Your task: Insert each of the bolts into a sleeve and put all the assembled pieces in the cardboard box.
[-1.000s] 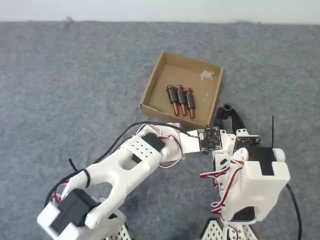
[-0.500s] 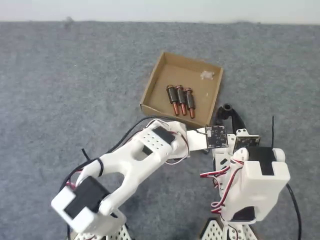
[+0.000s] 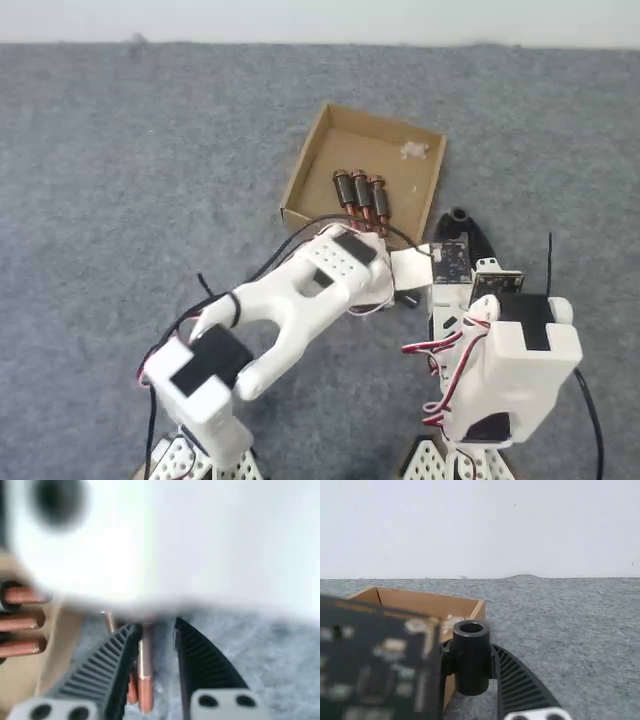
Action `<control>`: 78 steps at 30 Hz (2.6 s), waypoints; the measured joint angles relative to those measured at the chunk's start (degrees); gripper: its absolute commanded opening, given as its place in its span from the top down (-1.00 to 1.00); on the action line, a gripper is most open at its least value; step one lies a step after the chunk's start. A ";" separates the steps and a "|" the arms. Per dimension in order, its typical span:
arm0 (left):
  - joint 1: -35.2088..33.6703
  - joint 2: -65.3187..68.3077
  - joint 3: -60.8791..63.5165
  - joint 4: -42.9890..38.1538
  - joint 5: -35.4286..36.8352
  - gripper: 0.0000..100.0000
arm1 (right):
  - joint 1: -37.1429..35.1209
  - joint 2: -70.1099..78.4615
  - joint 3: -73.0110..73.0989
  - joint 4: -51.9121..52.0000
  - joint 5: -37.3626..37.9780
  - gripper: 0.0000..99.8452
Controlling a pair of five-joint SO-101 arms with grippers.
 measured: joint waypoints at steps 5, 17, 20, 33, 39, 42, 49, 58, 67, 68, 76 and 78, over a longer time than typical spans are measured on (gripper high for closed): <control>-0.09 3.34 -5.19 4.31 -1.85 0.78 | -0.09 0.00 0.00 0.00 0.00 0.99; -0.09 3.78 -5.98 5.63 -1.85 0.98 | 0.00 0.00 0.00 0.00 0.00 0.99; 0.18 3.78 -6.07 6.68 -1.85 0.98 | -0.09 0.00 0.00 0.00 0.00 0.99; 0.62 3.69 -6.86 12.57 5.45 0.98 | -0.18 0.00 0.00 0.00 0.00 0.99; 0.62 3.52 -6.77 15.82 10.20 0.98 | -0.18 0.00 0.00 0.00 0.00 0.99; -0.09 3.34 -6.68 15.82 15.65 0.98 | -0.09 0.00 0.00 0.00 0.00 0.99; -1.23 -3.87 1.05 12.31 23.30 0.97 | -0.09 0.00 0.00 0.00 0.00 0.99; -1.67 -11.16 8.35 7.56 23.56 0.79 | -0.09 0.00 0.00 0.00 0.00 0.99; -2.02 -5.80 5.10 5.54 23.82 0.79 | -0.09 0.00 0.00 0.00 0.00 0.99; -2.02 -5.10 4.66 5.54 24.00 0.79 | 0.00 0.00 0.00 0.00 0.00 0.99; -3.08 -0.62 0.62 5.54 27.52 0.79 | 0.00 0.00 0.00 0.00 0.00 0.99; -3.87 -0.62 0.44 5.54 27.87 0.81 | -0.09 0.00 0.00 0.00 0.00 0.99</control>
